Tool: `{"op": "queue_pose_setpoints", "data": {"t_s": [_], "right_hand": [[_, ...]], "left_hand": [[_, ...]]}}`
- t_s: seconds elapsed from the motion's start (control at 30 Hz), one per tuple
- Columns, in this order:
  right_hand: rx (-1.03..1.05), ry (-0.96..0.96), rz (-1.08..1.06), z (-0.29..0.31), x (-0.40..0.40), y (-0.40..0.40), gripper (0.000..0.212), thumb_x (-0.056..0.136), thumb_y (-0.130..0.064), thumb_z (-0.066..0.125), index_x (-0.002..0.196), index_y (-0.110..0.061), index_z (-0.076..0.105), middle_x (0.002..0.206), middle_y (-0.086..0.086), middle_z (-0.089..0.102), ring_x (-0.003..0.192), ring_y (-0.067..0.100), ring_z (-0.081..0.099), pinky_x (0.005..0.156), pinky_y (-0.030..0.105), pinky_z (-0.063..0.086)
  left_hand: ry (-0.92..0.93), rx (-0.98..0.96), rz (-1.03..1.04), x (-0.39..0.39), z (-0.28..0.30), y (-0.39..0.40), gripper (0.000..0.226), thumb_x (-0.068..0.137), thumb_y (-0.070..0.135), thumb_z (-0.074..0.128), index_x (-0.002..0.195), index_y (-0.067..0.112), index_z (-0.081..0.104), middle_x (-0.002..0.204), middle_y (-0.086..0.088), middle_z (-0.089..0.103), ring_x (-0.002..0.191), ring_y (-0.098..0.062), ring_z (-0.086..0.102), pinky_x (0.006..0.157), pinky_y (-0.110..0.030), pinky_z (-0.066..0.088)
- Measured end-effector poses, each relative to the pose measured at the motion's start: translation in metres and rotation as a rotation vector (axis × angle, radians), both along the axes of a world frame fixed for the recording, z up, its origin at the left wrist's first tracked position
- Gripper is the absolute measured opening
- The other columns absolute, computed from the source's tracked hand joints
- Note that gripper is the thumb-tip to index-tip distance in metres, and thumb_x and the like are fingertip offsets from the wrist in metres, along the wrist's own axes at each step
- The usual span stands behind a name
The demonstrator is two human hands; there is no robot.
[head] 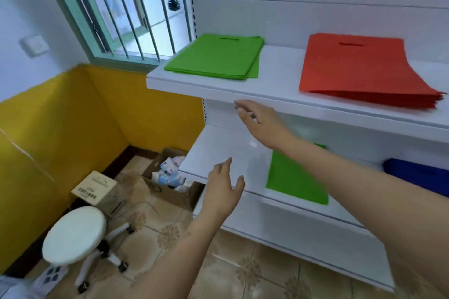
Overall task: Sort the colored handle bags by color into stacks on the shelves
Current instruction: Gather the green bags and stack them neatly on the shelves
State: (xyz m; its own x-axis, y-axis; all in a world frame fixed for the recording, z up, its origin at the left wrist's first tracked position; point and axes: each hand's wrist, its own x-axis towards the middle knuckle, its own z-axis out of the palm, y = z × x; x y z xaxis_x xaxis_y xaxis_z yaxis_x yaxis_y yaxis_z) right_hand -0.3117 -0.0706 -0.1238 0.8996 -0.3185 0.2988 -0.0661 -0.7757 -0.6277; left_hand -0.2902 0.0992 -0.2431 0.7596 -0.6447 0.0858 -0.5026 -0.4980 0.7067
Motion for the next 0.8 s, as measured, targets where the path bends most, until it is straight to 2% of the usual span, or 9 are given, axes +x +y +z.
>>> {"op": "queue_pose_setpoints", "data": {"t_s": [0.1,0.23,0.4,0.5,0.67,0.8], "right_hand": [[-0.043,-0.071,0.013,0.029,0.01,0.021,0.043,0.101,-0.048,0.037,0.134,-0.028,0.053,0.125,-0.007,0.064,0.108,0.01,0.061,0.094,0.036,0.049],[-0.106,-0.164,-0.078,0.061,0.031,0.02,0.048,0.101,-0.044,0.038,0.139,-0.018,0.05,0.135,-0.003,0.058,0.122,0.013,0.052,0.104,0.039,0.043],[-0.157,-0.135,-0.251,0.085,0.067,-0.017,0.051,0.101,-0.04,0.043,0.144,-0.014,0.041,0.146,0.006,0.045,0.135,0.022,0.04,0.112,0.037,0.032],[-0.183,-0.103,-0.308,0.088,0.096,-0.048,0.055,0.099,-0.039,0.047,0.147,-0.013,0.037,0.15,0.009,0.04,0.138,0.025,0.035,0.113,0.036,0.028],[-0.139,-0.009,-0.396,0.088,0.154,-0.108,0.061,0.097,-0.039,0.051,0.149,-0.011,0.032,0.153,0.011,0.032,0.139,0.028,0.032,0.112,0.039,0.03],[-0.114,0.104,-0.485,0.085,0.2,-0.146,0.067,0.094,-0.039,0.052,0.15,-0.01,0.028,0.155,0.012,0.028,0.139,0.032,0.031,0.109,0.043,0.034]], "left_hand": [[-0.064,-0.063,0.006,0.02,0.027,0.029,0.056,0.098,0.037,0.049,0.149,0.019,0.034,0.146,-0.002,0.04,0.133,-0.019,0.037,0.106,-0.036,0.036],[-0.111,-0.165,0.061,0.048,0.062,0.042,0.05,0.098,0.034,0.051,0.144,0.02,0.041,0.139,0.0,0.046,0.128,-0.017,0.043,0.106,-0.035,0.04],[-0.23,-0.264,0.099,0.092,0.108,0.023,0.047,0.096,0.035,0.054,0.14,0.02,0.046,0.129,0.002,0.051,0.12,-0.015,0.047,0.1,-0.034,0.043],[-0.291,-0.295,0.121,0.128,0.133,0.001,0.046,0.096,0.035,0.053,0.14,0.02,0.047,0.13,0.001,0.05,0.12,-0.015,0.046,0.099,-0.028,0.039],[-0.355,-0.241,0.242,0.193,0.158,-0.042,0.049,0.095,0.039,0.053,0.139,0.017,0.049,0.131,-0.004,0.049,0.125,-0.022,0.043,0.102,-0.039,0.04],[-0.442,-0.09,0.296,0.244,0.166,-0.072,0.057,0.093,0.046,0.053,0.139,0.014,0.048,0.138,-0.007,0.047,0.131,-0.025,0.039,0.104,-0.043,0.039]]}}
